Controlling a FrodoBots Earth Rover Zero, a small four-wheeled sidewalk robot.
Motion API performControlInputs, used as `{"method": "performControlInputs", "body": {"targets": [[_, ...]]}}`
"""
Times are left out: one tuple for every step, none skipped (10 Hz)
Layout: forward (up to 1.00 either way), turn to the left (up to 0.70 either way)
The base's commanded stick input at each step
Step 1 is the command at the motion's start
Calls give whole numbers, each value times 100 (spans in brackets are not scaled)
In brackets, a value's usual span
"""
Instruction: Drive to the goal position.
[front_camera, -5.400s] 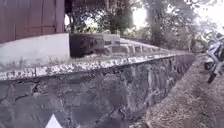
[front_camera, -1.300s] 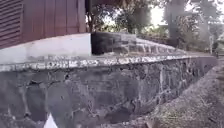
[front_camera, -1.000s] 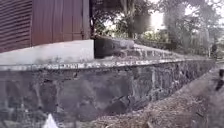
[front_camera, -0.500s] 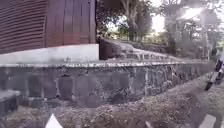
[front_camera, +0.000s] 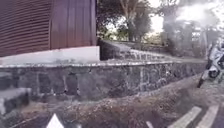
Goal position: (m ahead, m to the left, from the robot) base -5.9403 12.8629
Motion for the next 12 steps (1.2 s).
{"method": "performControlInputs", "body": {"targets": [[0,70],[0,70],[0,70],[0,70],[0,70],[0,70],[0,70],[0,70],[0,70],[0,70],[0,70],[0,70]]}}
